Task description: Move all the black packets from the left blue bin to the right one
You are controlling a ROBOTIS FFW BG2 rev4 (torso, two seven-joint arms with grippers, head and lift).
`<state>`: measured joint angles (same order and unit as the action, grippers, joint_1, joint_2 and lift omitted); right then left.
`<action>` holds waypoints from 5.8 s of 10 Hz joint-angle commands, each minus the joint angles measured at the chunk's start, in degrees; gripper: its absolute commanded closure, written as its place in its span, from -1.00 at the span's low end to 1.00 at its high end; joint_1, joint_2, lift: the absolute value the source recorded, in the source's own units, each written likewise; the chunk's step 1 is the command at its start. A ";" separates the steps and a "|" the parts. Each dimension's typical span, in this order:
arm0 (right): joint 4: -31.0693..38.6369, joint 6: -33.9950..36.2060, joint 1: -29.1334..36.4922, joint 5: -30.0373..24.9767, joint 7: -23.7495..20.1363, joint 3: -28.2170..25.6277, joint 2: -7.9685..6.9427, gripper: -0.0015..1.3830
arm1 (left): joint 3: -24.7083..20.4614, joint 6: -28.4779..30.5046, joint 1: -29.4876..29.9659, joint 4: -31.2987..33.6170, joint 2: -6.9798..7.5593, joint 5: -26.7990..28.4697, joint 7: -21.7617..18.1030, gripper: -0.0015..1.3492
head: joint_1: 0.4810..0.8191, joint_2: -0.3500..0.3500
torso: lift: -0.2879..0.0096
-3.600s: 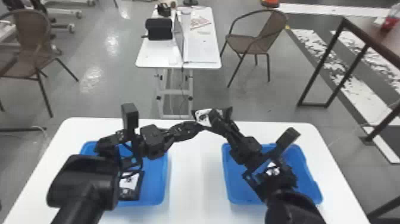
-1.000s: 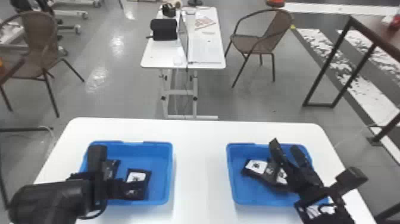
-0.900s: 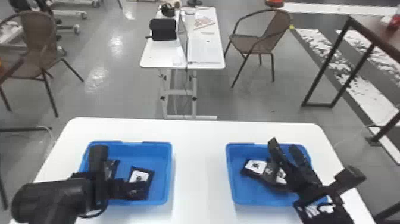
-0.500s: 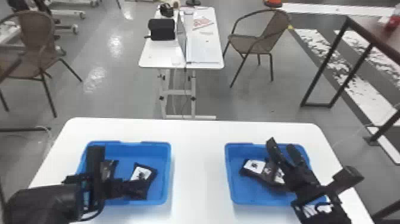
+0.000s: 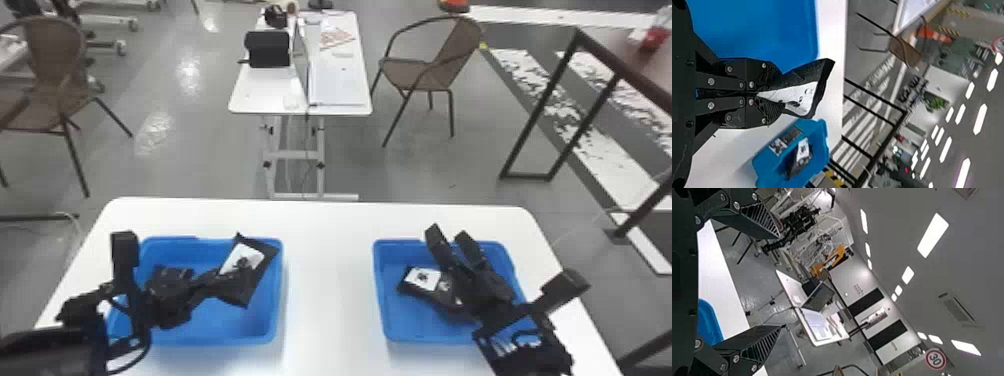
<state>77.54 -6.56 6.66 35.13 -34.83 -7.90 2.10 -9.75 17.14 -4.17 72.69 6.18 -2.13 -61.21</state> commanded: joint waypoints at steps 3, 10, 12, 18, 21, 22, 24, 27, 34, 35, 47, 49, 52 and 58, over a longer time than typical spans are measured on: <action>-1.61 1.72 -4.90 0.02 -5.69 5.00 0.01 -0.68 | 4.47 -13.27 -7.96 -8.88 -1.08 3.19 -4.44 0.80 | 0.27 -0.15 | 0.94; -6.09 4.89 -11.40 -0.77 -9.99 10.80 0.01 -0.69 | 19.68 -21.45 -25.98 -28.75 -6.32 1.43 -6.64 0.80 | 0.27 -0.30 | 0.94; -9.08 4.89 -13.60 -1.56 -9.99 11.50 -0.08 -0.66 | 22.23 -21.36 -26.95 -29.10 -6.32 0.29 -7.35 0.80 | 0.27 -0.33 | 0.94; -10.40 1.46 -11.84 3.27 -8.67 11.76 -0.43 0.84 | 19.33 -21.62 -24.84 -29.01 -6.32 -0.77 -4.01 0.58 | 0.27 -0.36 | 0.94; -10.84 0.67 -10.44 7.58 -7.62 10.45 -0.87 0.84 | 14.58 -20.57 -20.18 -24.09 -6.32 -3.84 2.41 -0.47 | 0.27 -0.31 | 0.94; -12.51 0.58 -11.32 7.32 -7.18 7.81 -0.60 0.84 | 12.82 -18.28 -16.66 -19.17 -6.32 -4.02 3.47 -0.68 | 0.27 -0.30 | 0.94; -20.06 0.58 -14.39 6.26 -7.09 4.38 1.86 0.84 | 9.48 -13.80 -7.26 -7.56 -3.54 -8.77 7.86 -0.80 | 0.27 -0.34 | 0.94; -33.42 0.58 -17.91 5.91 -4.72 4.12 6.60 0.84 | 1.22 -10.11 2.67 4.56 -3.01 -9.29 11.29 -0.80 | 0.27 -0.31 | 0.94; -11.80 -7.33 -6.48 5.12 8.20 -4.76 2.30 -0.51 | -8.97 19.07 0.91 16.69 -5.47 34.65 11.81 -0.79 | 0.27 -0.20 | 0.94; -10.04 -7.33 -5.16 6.53 8.20 -3.18 2.21 -0.50 | -7.39 21.44 -0.40 15.11 -3.71 38.08 11.81 -0.79 | 0.27 -0.13 | 0.94; -10.13 -5.57 -2.35 10.66 4.60 -0.19 0.98 -0.50 | 2.45 20.30 -17.72 -23.39 -0.37 46.43 16.21 0.54 | 0.27 0.07 | 0.94; -10.31 -5.13 -2.26 11.10 4.42 -0.19 0.98 -0.50 | 2.89 17.49 -18.07 -21.01 -0.37 49.07 13.75 0.79 | 0.27 0.09 | 0.94; -10.75 -4.61 -2.53 11.10 3.81 0.34 0.71 -0.50 | 0.87 9.32 -11.74 -6.86 -1.17 49.07 6.10 0.79 | 0.27 0.06 | 0.94; -10.75 -1.35 -5.87 9.69 -1.82 1.66 0.71 -0.50 | 4.56 -18.55 -10.25 4.92 -3.80 28.85 4.96 0.79 | 0.27 -0.22 | 0.94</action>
<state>66.60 -8.52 1.70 45.51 -36.44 -6.52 2.80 -7.38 0.49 -13.27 77.94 2.01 27.01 -56.20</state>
